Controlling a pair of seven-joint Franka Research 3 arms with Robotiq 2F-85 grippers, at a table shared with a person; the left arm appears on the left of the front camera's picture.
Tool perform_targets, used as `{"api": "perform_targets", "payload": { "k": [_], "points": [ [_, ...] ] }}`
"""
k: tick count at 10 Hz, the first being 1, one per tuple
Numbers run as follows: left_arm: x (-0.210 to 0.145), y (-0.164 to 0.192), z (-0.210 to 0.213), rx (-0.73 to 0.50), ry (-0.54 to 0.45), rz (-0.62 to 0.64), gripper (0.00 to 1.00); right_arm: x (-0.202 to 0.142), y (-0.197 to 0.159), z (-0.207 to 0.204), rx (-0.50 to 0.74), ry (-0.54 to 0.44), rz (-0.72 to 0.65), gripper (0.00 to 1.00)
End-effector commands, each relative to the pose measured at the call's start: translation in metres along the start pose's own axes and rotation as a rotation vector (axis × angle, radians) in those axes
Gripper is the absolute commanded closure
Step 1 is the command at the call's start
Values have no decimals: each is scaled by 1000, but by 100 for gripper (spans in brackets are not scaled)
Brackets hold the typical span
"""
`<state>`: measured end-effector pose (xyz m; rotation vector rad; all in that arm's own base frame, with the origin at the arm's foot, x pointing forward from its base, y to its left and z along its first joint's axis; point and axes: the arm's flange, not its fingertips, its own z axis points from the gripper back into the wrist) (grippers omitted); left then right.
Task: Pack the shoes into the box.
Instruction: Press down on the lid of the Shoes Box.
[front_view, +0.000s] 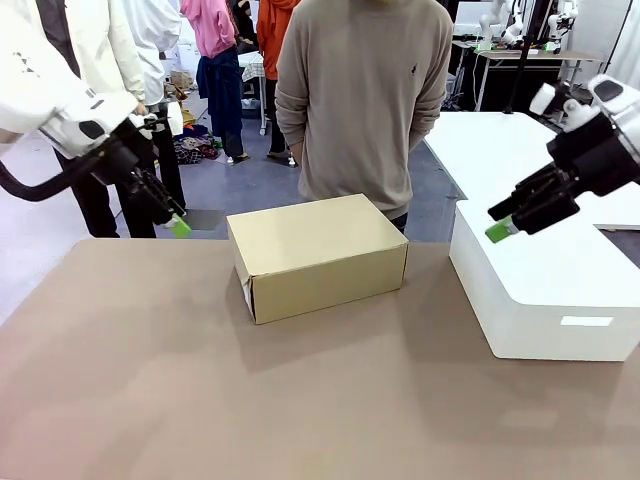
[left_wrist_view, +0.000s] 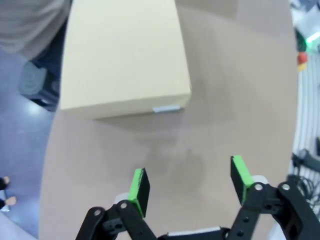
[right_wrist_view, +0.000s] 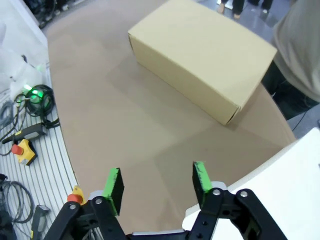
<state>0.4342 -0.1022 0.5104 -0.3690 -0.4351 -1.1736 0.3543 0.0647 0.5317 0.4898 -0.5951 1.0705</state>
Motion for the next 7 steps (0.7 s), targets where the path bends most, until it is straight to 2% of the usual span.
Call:
{"api": "perform_targets", "payload": {
  "k": [1, 2, 3, 5, 7],
  "points": [
    [-6, -12, 17, -6, 77, -56, 0, 44, 0, 12, -10, 69, 15, 76],
    [-12, -19, 22, 2, 108, -65, 0, 65, -4, 11, -26, 88, 19, 95],
    [-20, -30, 27, 7, 129, -70, 0, 87, -8, 6, -42, 107, 25, 100],
    [-38, -53, 34, 40, 176, -74, 0, 135, -23, -13, -109, 154, 47, 100],
    [-54, -76, 39, 104, 212, -65, 0, 165, -36, -40, -162, 173, 13, 100]
  ]
}}
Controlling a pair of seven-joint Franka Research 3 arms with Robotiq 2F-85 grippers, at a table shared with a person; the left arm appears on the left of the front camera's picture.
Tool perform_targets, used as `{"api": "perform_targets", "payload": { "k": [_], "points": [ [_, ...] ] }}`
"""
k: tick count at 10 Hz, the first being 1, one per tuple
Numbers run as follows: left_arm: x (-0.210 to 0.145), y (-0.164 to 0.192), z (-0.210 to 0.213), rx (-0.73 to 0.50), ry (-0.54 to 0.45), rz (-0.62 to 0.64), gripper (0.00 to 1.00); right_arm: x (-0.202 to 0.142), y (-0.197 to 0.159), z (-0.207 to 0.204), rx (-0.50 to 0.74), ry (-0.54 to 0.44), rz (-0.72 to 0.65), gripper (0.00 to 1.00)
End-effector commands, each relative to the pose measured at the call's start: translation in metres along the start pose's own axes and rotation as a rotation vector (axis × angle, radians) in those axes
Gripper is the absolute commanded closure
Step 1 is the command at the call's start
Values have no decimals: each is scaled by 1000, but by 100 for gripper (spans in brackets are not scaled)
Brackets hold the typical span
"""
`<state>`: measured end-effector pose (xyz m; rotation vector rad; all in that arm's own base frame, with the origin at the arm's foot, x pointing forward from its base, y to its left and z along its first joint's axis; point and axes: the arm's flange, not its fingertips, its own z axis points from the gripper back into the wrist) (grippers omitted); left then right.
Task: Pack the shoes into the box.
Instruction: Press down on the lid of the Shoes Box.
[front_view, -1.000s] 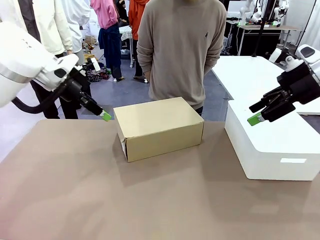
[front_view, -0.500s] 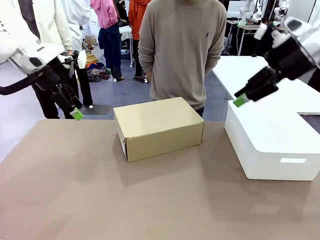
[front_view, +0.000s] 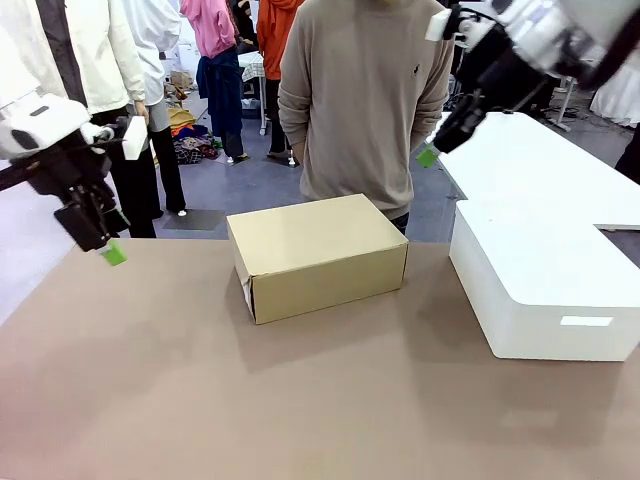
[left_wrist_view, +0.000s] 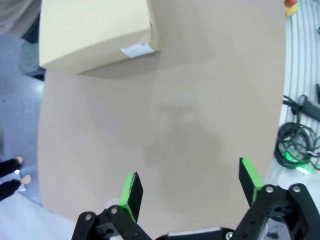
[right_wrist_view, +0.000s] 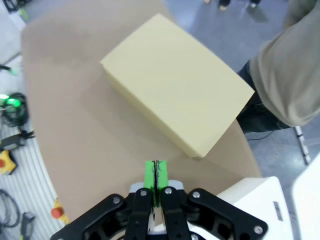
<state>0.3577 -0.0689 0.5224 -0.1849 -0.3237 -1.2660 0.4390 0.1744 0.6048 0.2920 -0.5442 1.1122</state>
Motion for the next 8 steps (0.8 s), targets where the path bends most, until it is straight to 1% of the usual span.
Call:
{"api": "perform_targets", "payload": {
  "k": [1, 2, 3, 4, 5, 8],
  "points": [
    [-14, -26, -3, 68, 66, 38, 0, 28, -14, -22, -61, 48, -66, 100],
    [-16, -31, -8, 49, 83, 31, 0, 37, -17, -36, -71, 63, -80, 100],
    [-16, -27, -14, 38, 95, 36, 0, 44, -21, -49, -79, 77, -96, 100],
    [-12, -21, -21, 48, 19, 61, 0, 47, -23, -57, -89, 83, -102, 100],
    [-17, -29, -7, 39, 78, 17, 0, 33, -17, -47, -47, 44, -53, 100],
    [-17, -29, -7, 39, 78, 17, 0, 33, -17, -47, -47, 44, -53, 100]
  ]
}}
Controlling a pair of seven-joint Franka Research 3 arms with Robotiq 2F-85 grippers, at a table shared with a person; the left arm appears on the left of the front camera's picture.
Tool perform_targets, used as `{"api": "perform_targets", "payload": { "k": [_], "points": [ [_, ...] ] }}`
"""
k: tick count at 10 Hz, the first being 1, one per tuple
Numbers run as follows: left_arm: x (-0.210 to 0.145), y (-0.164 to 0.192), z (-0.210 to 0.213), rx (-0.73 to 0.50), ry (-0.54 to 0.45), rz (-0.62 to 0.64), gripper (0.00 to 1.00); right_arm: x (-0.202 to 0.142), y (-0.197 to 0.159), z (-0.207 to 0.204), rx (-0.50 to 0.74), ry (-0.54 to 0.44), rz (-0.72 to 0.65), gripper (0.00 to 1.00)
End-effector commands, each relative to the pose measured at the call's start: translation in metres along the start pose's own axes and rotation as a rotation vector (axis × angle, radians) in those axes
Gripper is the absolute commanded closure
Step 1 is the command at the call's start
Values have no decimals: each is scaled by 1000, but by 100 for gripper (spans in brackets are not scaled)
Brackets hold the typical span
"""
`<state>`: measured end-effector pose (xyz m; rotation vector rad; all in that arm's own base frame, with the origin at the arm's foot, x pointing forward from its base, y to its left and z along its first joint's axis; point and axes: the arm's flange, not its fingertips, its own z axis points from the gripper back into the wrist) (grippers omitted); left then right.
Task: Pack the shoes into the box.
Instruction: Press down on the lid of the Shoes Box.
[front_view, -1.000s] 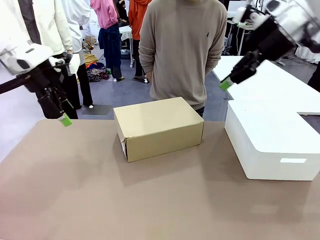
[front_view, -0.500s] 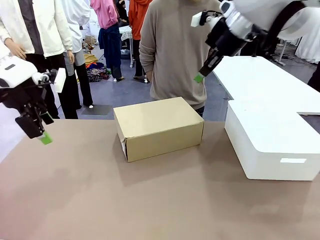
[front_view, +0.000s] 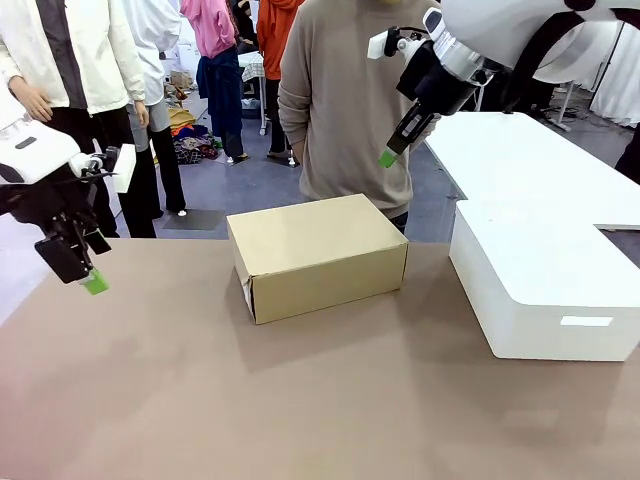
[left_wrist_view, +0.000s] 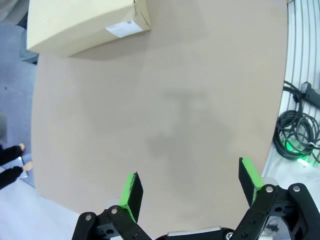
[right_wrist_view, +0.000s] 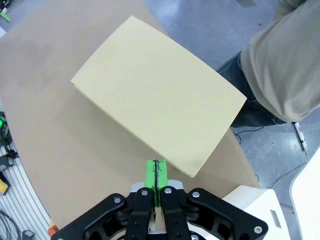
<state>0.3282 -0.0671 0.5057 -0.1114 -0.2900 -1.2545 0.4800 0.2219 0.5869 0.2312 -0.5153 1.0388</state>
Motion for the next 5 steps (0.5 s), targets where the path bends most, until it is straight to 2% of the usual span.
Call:
{"api": "perform_targets", "payload": {
  "k": [1, 4, 5],
  "points": [
    [-2, 0, 4, 0, 12, 9, 0, -8, -1, 2, 8, -7, 10, 100],
    [-2, 0, 4, 0, 12, 9, 0, 0, 1, 2, 0, 0, 1, 100],
    [-2, 0, 4, 0, 12, 9, 0, 11, -4, -7, 25, -31, -82, 100]
  ]
}}
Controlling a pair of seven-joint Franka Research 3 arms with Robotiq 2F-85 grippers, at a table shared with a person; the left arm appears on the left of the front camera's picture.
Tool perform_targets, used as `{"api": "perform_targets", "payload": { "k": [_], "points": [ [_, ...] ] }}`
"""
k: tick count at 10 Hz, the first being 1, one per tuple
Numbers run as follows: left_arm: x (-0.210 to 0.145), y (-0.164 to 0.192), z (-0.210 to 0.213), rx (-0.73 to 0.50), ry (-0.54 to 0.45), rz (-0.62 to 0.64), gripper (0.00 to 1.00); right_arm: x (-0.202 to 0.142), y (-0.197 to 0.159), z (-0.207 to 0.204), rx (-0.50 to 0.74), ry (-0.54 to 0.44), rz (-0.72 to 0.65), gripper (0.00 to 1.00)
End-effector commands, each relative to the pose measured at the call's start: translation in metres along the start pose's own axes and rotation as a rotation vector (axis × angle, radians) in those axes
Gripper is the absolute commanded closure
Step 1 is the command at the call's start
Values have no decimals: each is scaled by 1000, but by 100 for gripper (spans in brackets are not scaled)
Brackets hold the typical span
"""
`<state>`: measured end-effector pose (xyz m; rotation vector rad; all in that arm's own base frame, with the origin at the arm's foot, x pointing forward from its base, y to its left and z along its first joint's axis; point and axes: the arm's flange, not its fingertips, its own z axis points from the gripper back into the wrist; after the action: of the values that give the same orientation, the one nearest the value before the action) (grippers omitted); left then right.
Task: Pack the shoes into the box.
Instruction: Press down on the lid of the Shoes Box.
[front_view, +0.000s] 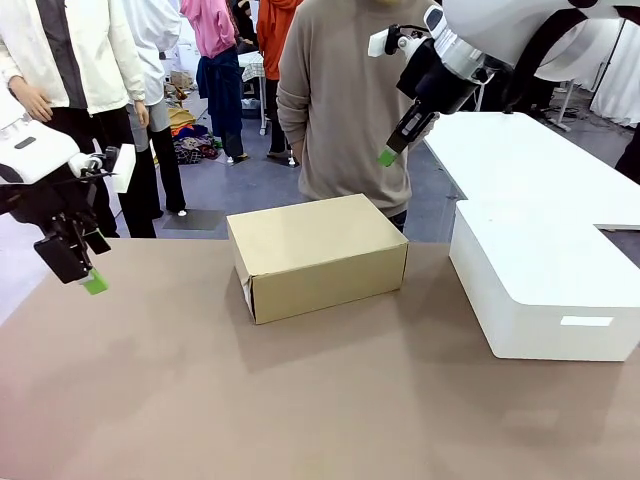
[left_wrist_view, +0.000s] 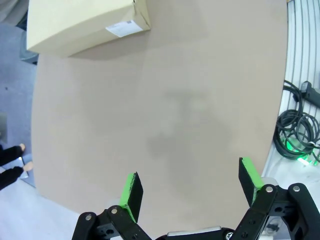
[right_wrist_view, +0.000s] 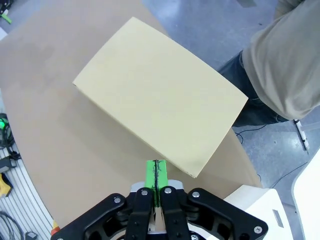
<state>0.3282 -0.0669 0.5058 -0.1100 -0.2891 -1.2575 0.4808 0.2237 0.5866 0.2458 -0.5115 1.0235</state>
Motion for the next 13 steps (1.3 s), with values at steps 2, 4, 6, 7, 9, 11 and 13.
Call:
{"api": "perform_targets", "payload": {
  "k": [2, 4, 6, 7, 9, 11, 13],
  "points": [
    [-2, 0, 4, 0, 10, 12, 0, 31, -23, -35, -10, -69, -227, 100],
    [-2, 0, 4, 0, 10, 12, 0, 48, -38, -61, -37, -77, -303, 100],
    [-2, 0, 4, 0, 10, 12, 0, 64, -51, -94, -65, -42, -361, 100],
    [-2, 0, 4, 0, 10, 12, 0, 69, -55, -111, -80, -12, -379, 100],
    [-2, 0, 4, 0, 10, 12, 0, 75, -62, -143, -63, 41, -405, 100],
    [-2, 0, 4, 0, 10, 12, 0, 77, -69, -172, -47, 72, -419, 100],
    [-2, 0, 4, 0, 10, 12, 0, 80, -73, -194, -44, 101, -433, 100]
  ]
}}
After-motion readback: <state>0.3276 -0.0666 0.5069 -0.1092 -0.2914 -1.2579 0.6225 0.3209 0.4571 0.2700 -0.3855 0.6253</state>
